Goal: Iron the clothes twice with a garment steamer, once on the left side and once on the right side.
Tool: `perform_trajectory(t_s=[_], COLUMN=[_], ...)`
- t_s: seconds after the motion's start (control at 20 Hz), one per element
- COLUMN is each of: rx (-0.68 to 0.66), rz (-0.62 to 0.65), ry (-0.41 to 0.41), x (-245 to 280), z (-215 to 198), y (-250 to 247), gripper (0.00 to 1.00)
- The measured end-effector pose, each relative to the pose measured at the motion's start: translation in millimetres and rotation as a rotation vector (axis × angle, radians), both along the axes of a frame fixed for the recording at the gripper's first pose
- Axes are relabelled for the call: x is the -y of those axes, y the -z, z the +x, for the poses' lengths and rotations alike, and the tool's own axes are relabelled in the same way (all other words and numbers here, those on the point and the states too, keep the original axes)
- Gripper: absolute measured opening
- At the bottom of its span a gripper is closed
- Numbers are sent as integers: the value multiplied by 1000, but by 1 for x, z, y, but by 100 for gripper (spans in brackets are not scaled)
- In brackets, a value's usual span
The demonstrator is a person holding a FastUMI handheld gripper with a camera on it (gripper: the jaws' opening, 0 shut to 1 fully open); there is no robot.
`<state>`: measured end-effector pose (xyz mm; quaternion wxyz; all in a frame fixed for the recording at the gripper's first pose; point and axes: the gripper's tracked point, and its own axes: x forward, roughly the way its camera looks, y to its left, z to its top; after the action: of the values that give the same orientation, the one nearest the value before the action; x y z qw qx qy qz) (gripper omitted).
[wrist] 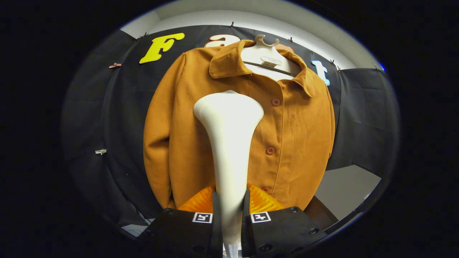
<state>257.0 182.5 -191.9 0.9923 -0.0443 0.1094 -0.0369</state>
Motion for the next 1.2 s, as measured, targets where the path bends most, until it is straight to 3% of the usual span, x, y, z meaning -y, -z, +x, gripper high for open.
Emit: perform_trajectory(t_s=[1.2], rx=[-126], rz=[19], ry=[-11], x=[4], z=[-52], y=[170], gripper=[24])
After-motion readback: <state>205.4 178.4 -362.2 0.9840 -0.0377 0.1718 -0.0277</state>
